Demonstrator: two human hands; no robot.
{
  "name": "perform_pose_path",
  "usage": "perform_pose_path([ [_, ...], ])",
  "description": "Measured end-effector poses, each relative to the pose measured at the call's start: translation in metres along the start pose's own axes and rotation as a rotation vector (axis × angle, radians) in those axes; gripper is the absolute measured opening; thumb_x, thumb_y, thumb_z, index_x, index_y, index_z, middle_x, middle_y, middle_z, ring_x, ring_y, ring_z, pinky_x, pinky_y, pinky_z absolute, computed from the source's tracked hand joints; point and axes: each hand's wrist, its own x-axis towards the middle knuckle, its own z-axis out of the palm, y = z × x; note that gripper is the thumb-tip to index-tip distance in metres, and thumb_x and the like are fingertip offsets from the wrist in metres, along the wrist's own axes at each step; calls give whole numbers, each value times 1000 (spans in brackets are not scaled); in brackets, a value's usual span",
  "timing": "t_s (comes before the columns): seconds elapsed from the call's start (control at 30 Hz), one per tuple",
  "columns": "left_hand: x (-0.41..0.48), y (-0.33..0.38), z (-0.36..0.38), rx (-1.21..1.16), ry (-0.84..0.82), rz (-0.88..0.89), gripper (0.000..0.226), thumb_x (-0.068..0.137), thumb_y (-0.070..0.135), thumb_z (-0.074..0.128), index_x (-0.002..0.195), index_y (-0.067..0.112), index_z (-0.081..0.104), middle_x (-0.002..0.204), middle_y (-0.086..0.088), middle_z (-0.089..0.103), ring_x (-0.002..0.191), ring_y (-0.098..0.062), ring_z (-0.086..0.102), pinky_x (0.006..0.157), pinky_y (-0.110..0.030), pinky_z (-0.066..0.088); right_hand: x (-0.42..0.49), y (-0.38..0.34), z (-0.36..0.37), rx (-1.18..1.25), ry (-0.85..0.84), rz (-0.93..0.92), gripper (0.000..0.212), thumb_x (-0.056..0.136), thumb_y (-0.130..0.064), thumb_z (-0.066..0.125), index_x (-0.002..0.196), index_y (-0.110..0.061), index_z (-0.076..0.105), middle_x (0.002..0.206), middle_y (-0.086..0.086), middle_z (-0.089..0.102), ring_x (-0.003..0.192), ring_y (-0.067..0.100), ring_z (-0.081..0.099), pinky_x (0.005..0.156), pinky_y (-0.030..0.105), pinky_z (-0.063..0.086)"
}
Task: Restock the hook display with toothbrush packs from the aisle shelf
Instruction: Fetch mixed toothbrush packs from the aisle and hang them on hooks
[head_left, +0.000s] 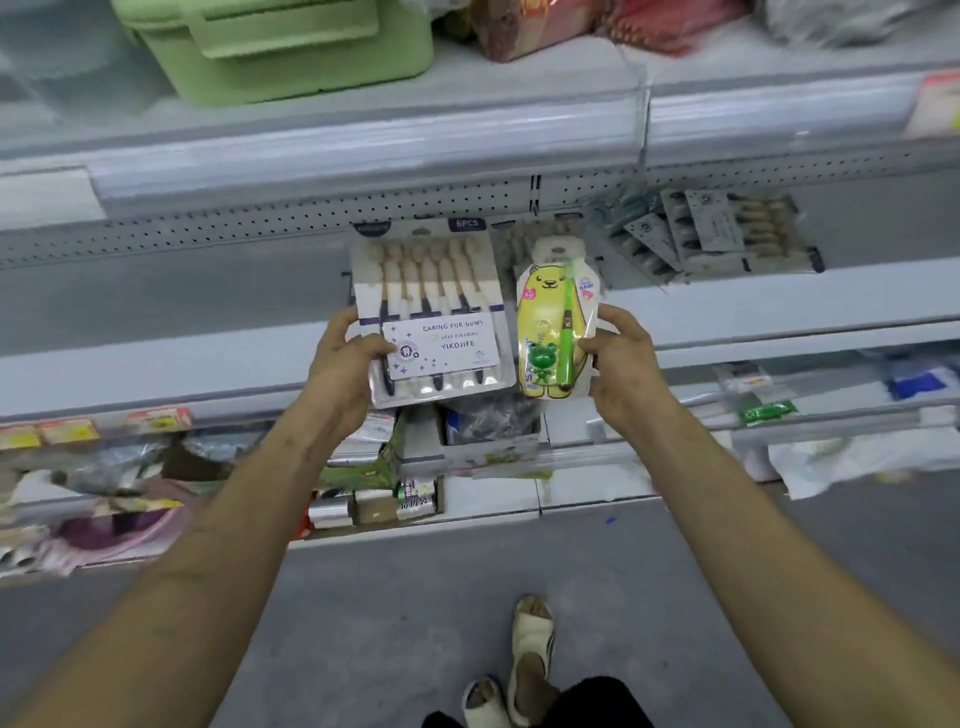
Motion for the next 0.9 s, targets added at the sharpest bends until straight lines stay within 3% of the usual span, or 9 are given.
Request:
perform_pose_path([
  [0.07,-9,-4,19,60,-42,45,53,91,-6,56,134,23,57,109,-8,78,103,-24,74,76,-35,61,-16,-3,-24,-25,39,-51,50,91,16,42,119,-18,65,93,8,69,75,20,64,71,38,52],
  [0.17,-29,-16,61,141,-148,98,46,93,-5,51,133,18,56,104,-2,75,92,-18,71,68,-28,56,-44,-6,-76,-33,160,-103,51,90,13,41,123,-18,65,99,6,66,80,19,64,66,31,48],
  [0.33,-72,-55,139,153,-388,112,46,93,-4,55,129,24,56,115,-5,77,100,-20,75,83,-41,63,-87,-12,-170,35,352,-185,51,89,13,42,119,-20,66,114,15,67,94,25,63,78,40,52],
  [0.43,-99,-75,191,199,-470,112,44,94,-2,57,129,25,56,116,-2,76,102,-19,75,78,-36,64,-101,-15,-225,113,461,-181,54,90,10,45,125,-24,66,117,13,71,96,24,71,75,43,60],
  [0.57,-127,-99,266,244,-579,107,44,94,-1,58,130,24,56,115,-5,77,100,-19,75,77,-35,62,-112,-19,-299,178,563,-195,51,93,9,44,120,-28,66,122,12,69,109,31,71,90,55,61],
  [0.6,-132,-105,287,245,-605,108,44,94,-2,57,130,24,57,115,-5,77,99,-18,75,74,-33,62,-113,-23,-318,189,587,-203,50,94,9,43,119,-29,65,121,11,68,107,29,71,87,53,62],
  [0.67,-148,-115,334,262,-656,102,47,93,-2,57,132,24,59,114,-4,77,96,-16,76,70,-29,60,-118,-32,-360,213,635,-212,49,96,9,42,122,-27,63,115,7,67,93,21,71,67,40,60],
  [0.73,-166,-123,387,291,-708,97,50,89,3,60,131,30,60,115,-2,77,98,-18,77,72,-35,61,-123,-46,-409,231,684,-220,49,97,10,41,129,-21,61,112,4,65,84,15,69,56,30,54],
  [0.9,-223,-148,536,336,-793,129,47,90,3,61,126,33,63,109,1,79,97,-17,77,72,-34,61,-132,-90,-542,253,797,-285,50,93,14,40,126,-17,62,122,8,66,93,19,69,67,35,53],
])
